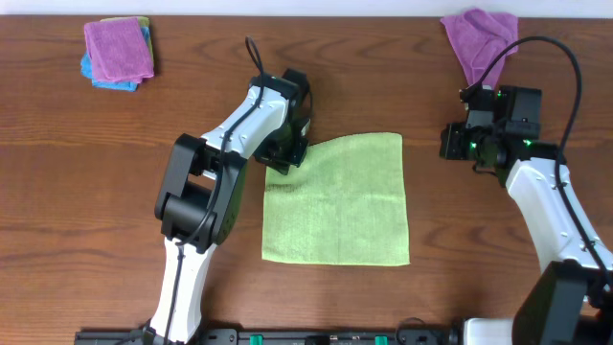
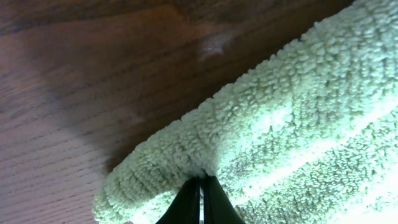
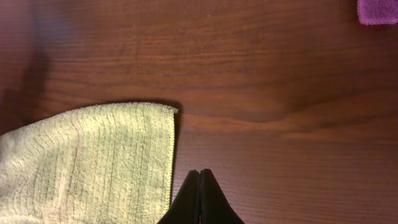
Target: Fold the cloth
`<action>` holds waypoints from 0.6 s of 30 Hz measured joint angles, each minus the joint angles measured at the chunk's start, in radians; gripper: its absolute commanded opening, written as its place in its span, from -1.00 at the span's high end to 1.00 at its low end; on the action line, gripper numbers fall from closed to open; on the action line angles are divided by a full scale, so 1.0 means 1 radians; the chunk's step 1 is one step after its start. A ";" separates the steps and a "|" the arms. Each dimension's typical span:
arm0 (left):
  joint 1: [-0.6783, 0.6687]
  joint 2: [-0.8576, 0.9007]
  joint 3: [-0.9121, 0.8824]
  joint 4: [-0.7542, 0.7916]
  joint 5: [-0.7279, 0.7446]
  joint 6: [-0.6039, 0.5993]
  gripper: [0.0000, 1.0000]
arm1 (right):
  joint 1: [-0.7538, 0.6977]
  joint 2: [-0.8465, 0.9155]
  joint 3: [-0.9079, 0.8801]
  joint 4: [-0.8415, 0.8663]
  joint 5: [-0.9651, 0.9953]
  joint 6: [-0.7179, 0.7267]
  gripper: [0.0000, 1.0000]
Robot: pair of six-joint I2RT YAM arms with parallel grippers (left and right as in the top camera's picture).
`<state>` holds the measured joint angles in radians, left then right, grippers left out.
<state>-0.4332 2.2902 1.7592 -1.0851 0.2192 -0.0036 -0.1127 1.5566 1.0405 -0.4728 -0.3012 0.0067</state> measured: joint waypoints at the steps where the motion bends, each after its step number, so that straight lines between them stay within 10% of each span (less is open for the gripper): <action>1: 0.000 0.000 0.000 0.002 0.004 0.000 0.89 | 0.000 0.000 0.000 0.000 -0.002 0.000 0.97; 18: 0.005 -0.170 0.005 0.141 0.037 -0.049 0.88 | 0.000 0.000 0.000 -0.017 -0.017 -0.013 0.98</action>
<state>-0.4286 2.1204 1.7638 -0.9443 0.2558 -0.0525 -0.1127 1.5570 1.0405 -0.4896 -0.3183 -0.0067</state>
